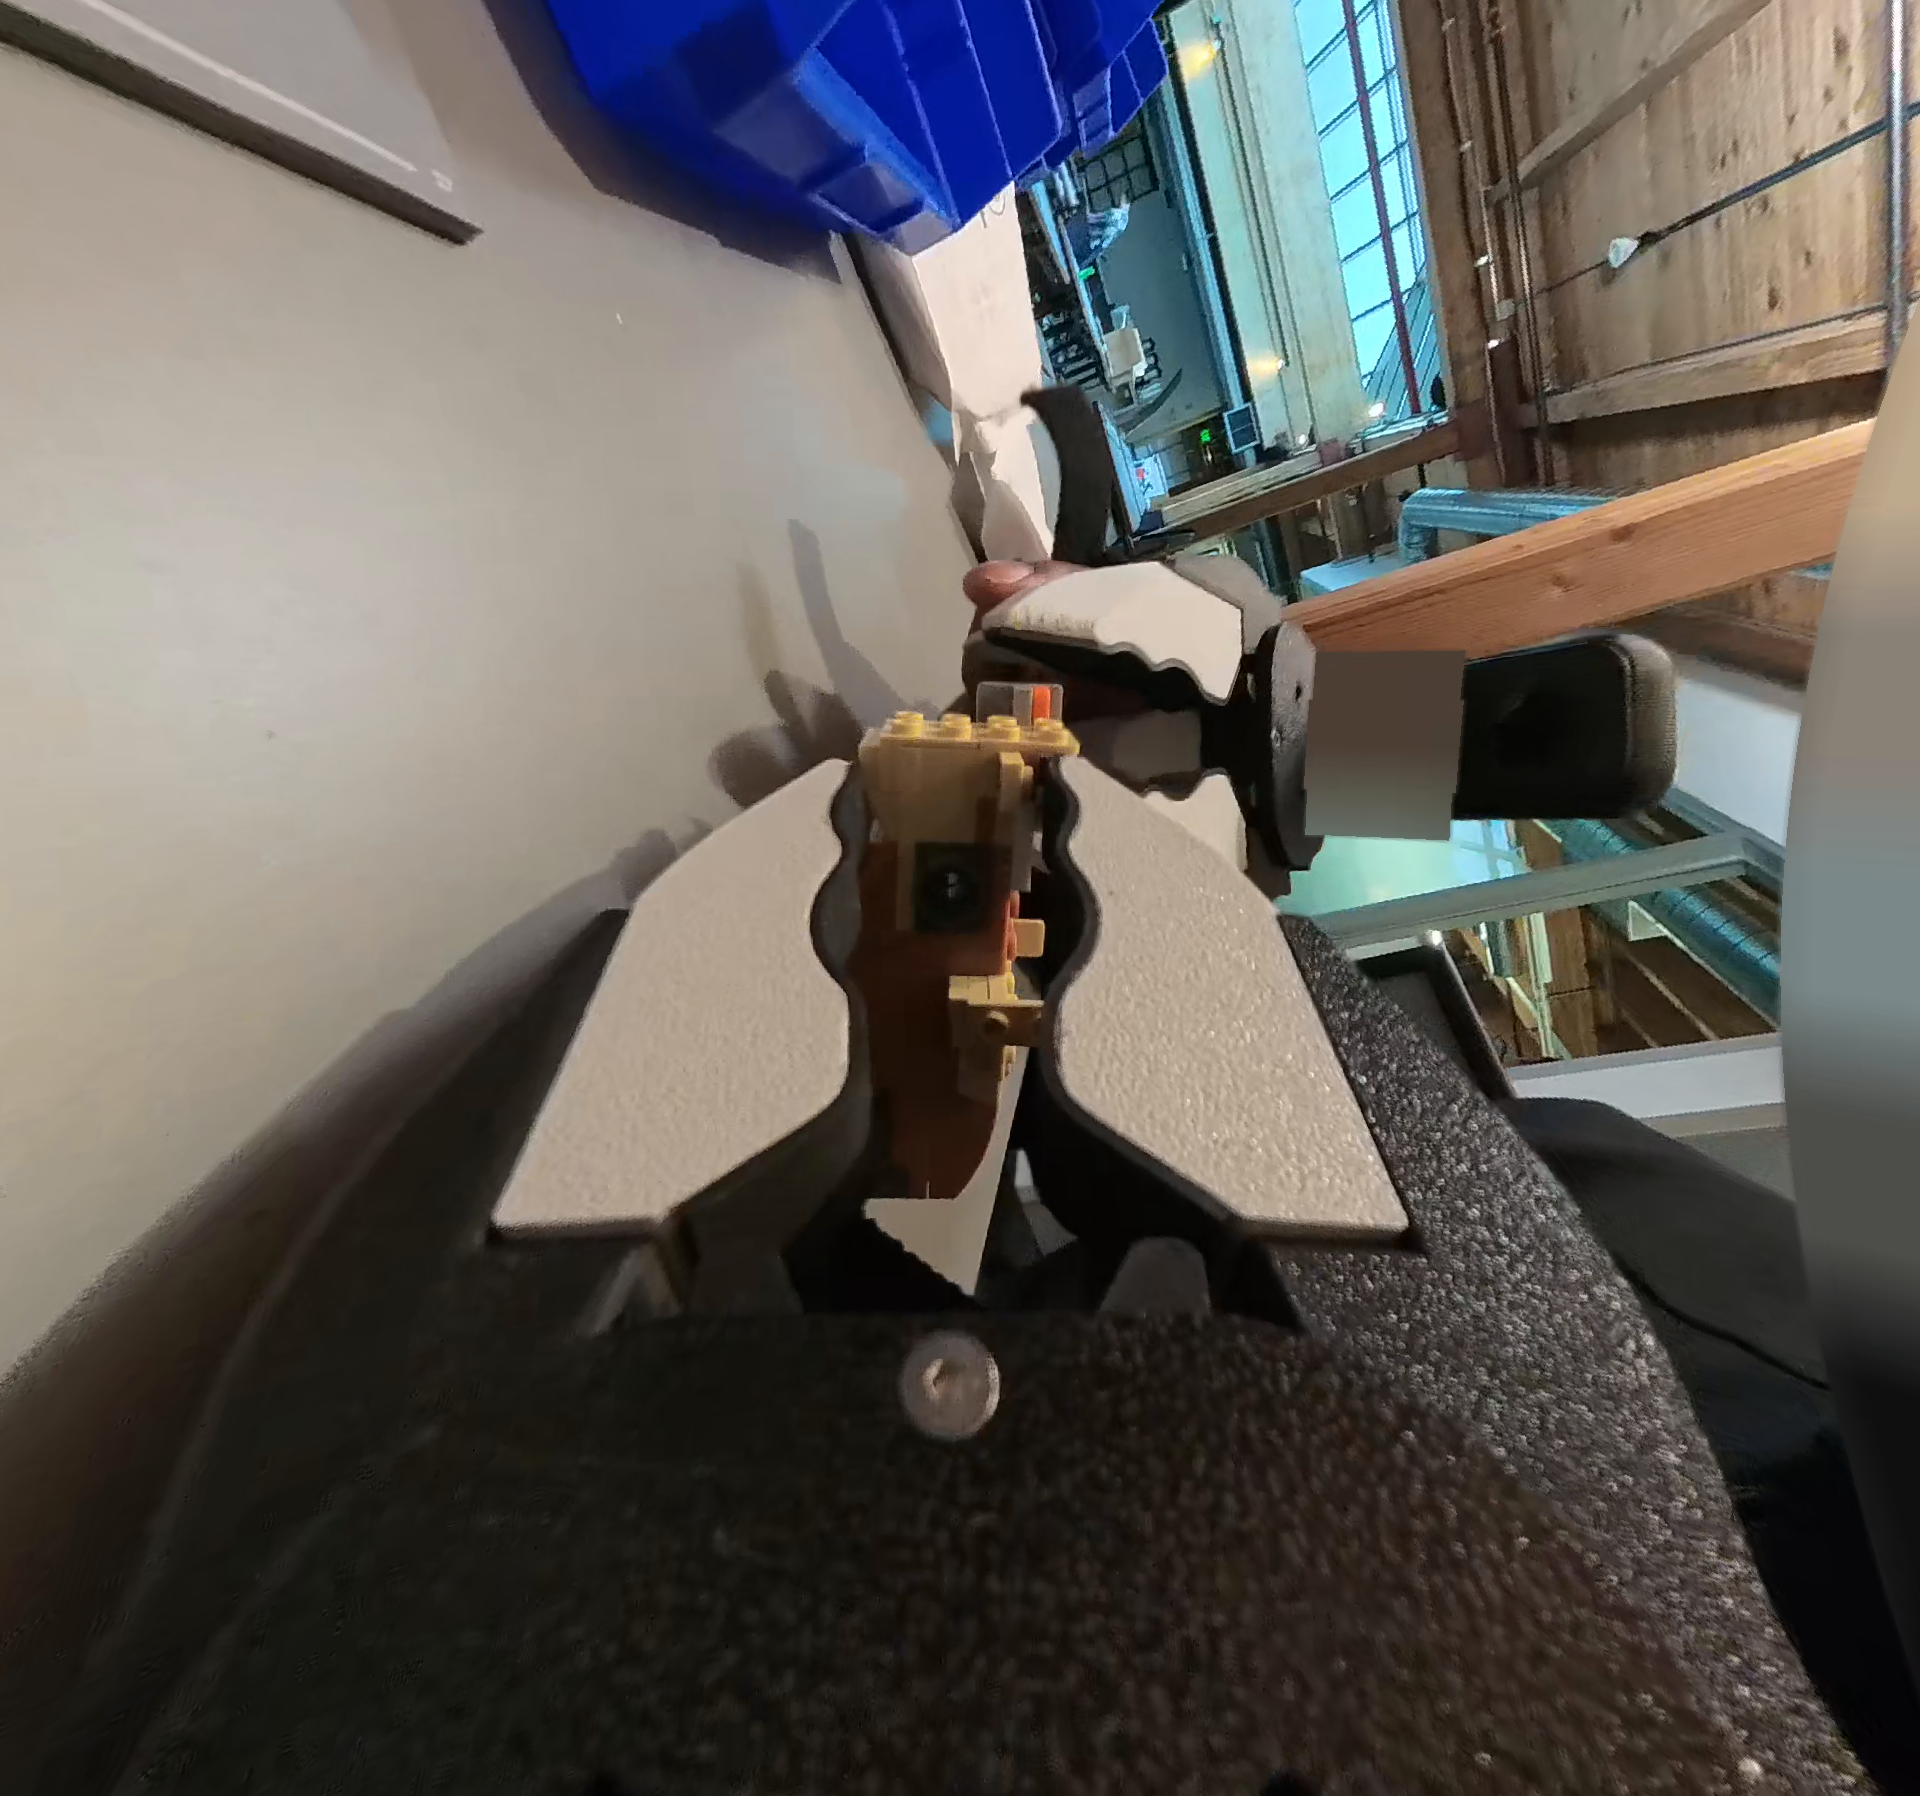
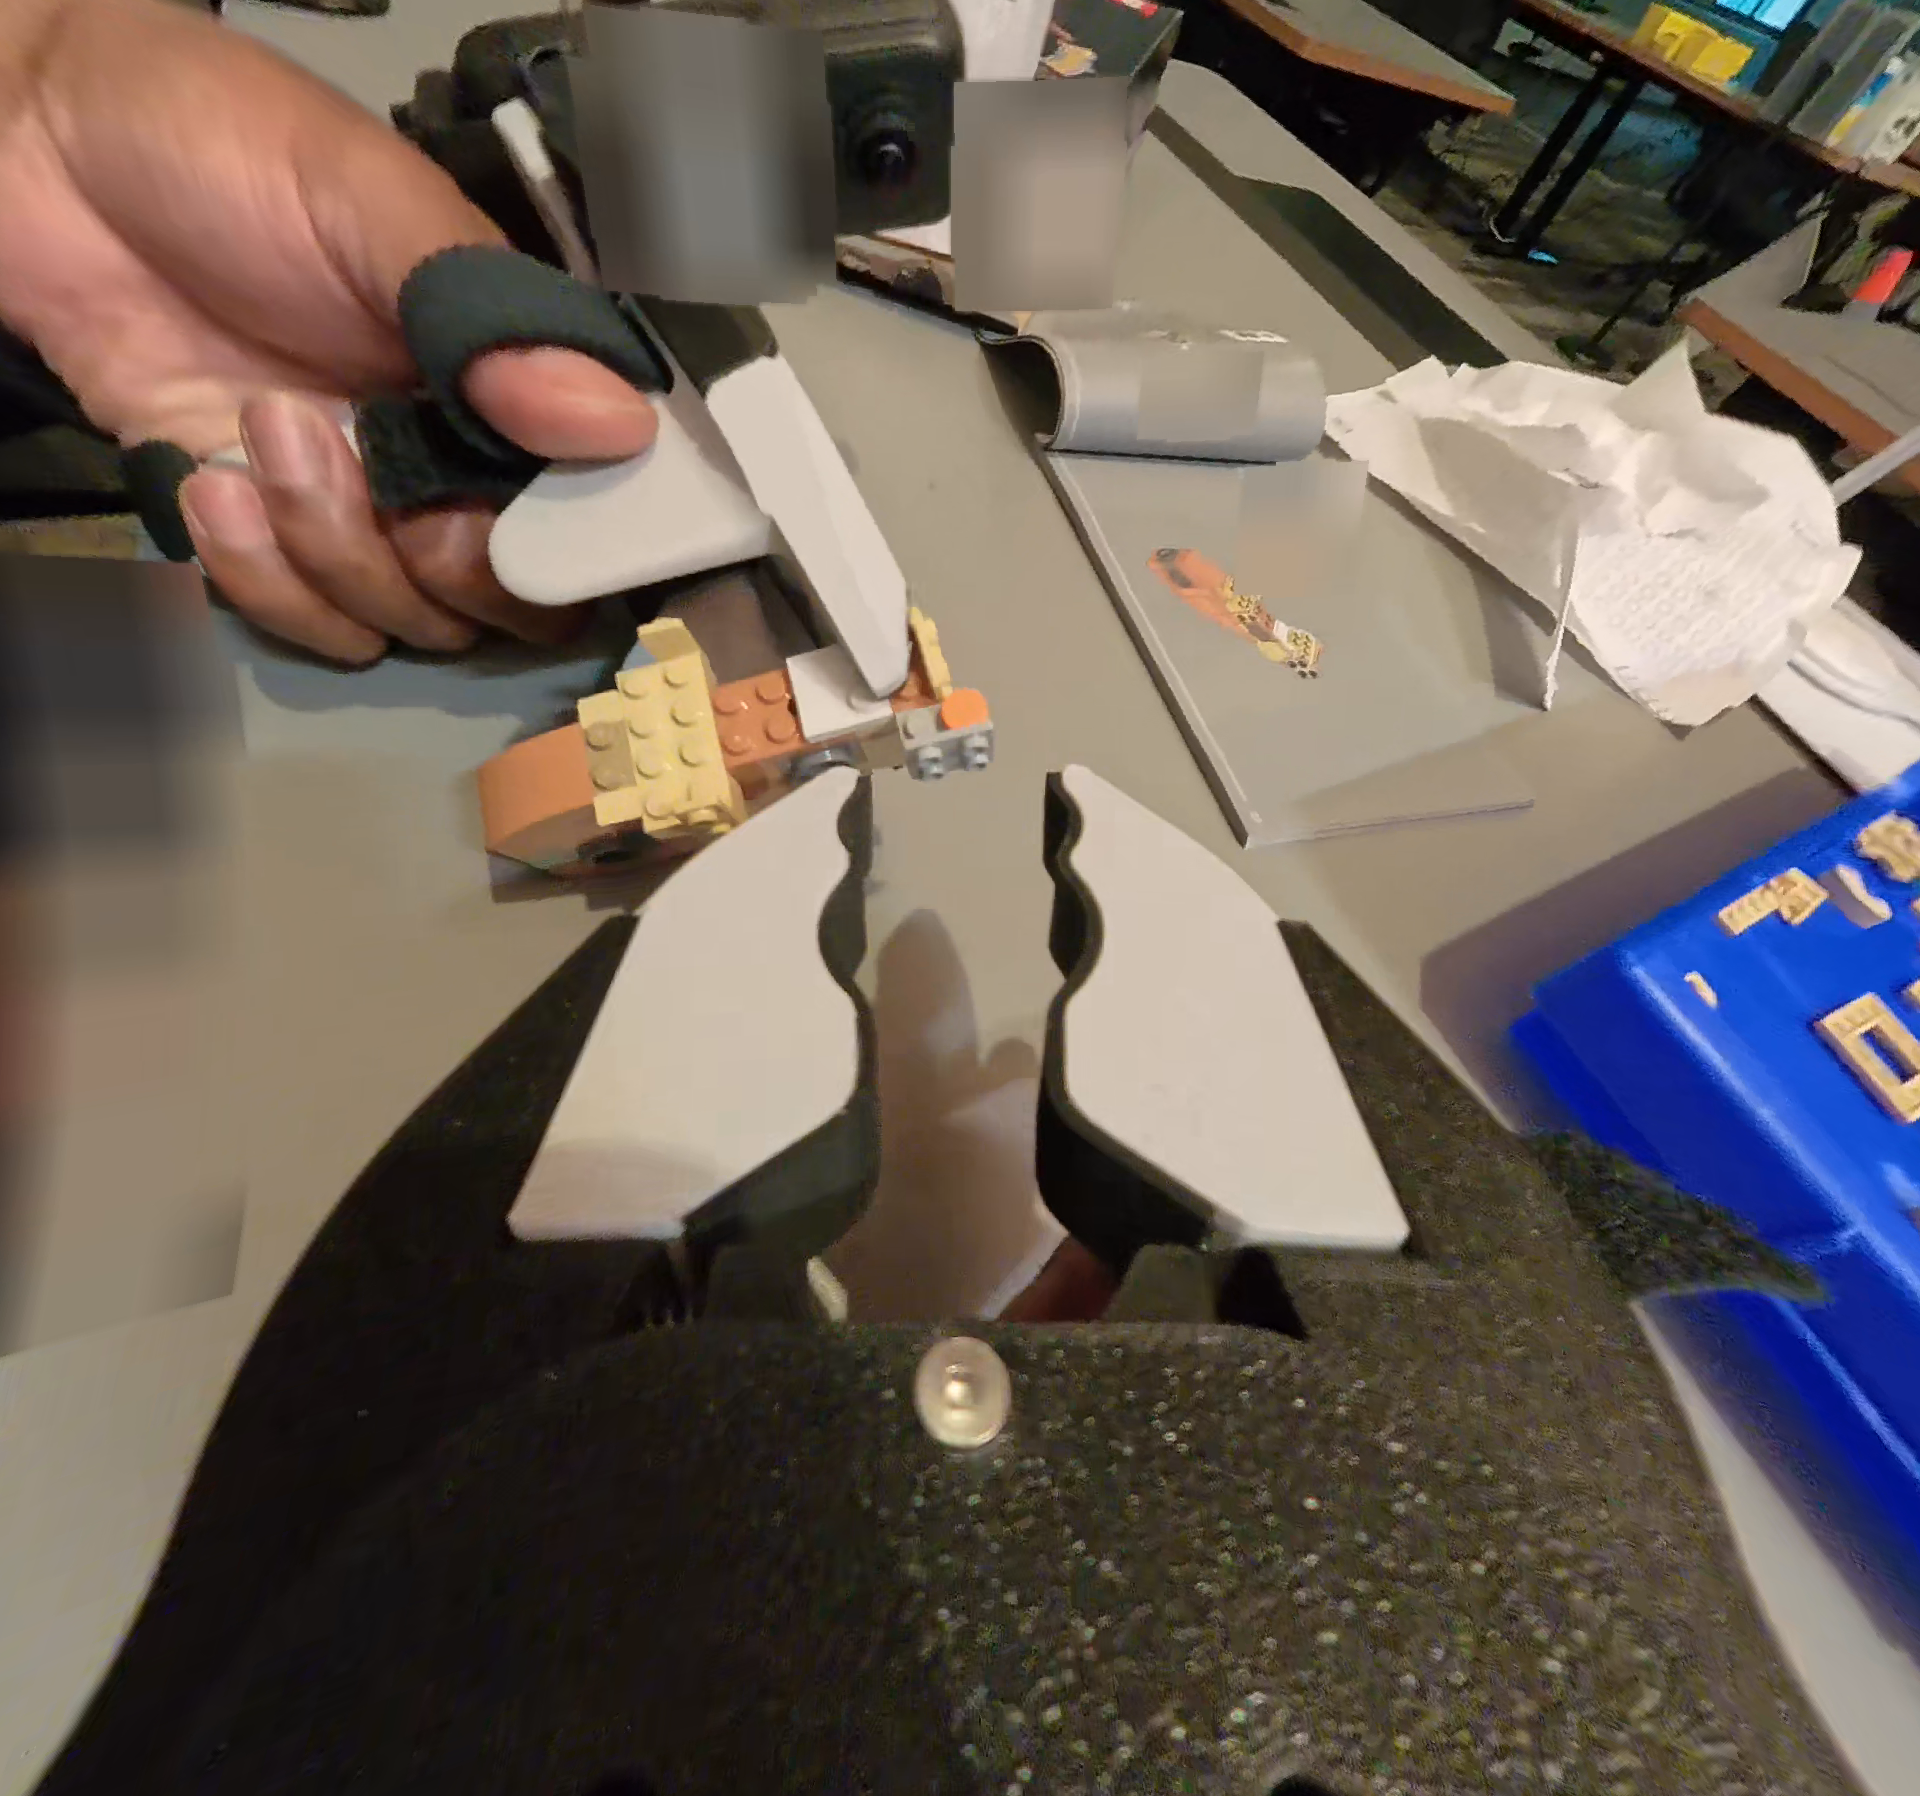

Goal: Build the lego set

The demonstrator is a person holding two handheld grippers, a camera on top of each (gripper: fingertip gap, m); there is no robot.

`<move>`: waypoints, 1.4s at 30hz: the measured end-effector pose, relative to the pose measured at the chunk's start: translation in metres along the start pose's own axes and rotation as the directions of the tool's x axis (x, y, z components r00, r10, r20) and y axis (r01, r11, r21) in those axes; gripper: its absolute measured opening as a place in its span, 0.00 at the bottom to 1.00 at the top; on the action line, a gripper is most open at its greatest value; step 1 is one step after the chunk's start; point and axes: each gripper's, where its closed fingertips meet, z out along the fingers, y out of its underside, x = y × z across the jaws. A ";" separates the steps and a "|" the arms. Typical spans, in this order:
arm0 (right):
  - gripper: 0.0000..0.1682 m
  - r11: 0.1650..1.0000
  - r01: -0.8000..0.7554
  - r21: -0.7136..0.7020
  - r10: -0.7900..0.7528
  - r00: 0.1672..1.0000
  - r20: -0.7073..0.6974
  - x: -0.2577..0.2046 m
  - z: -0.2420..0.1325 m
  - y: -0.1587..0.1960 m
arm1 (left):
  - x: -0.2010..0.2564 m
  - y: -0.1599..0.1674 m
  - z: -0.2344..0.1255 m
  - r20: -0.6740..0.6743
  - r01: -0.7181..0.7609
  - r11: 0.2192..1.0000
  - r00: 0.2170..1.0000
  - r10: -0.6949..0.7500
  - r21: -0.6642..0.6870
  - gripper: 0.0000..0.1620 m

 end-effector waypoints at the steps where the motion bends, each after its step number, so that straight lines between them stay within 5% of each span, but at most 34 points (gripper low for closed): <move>1: 0.18 1.000 0.030 -0.004 -0.030 1.000 0.004 -0.001 0.001 0.000 | 0.000 0.000 0.001 0.003 -0.005 1.000 1.000 0.005 -0.005 0.20; 13: 0.10 0.996 0.066 -0.058 -0.064 0.997 0.040 -0.001 0.006 0.009 | -0.008 0.002 0.004 0.002 -0.017 0.997 1.000 0.017 -0.069 0.24; 19: 0.10 0.993 -0.033 -0.109 0.041 0.997 0.067 0.003 0.007 0.023 | -0.007 -0.007 -0.007 0.076 -0.170 0.984 0.982 0.174 -0.052 0.33; 25: 0.10 0.970 -0.052 -0.236 0.063 0.997 0.038 0.008 0.011 0.038 | -0.002 -0.024 -0.041 0.162 -0.336 0.942 0.930 0.330 0.011 0.32; 32: 0.09 0.931 -0.054 -0.360 0.042 0.998 -0.043 0.010 0.017 0.043 | -0.002 0.021 -0.042 0.214 -0.506 0.837 0.811 0.544 -0.208 0.34; 42: 0.09 0.916 -0.042 -0.398 0.029 0.999 -0.040 0.006 0.014 0.057 | 0.001 0.044 -0.021 0.232 -0.570 0.790 0.756 0.612 -0.225 0.37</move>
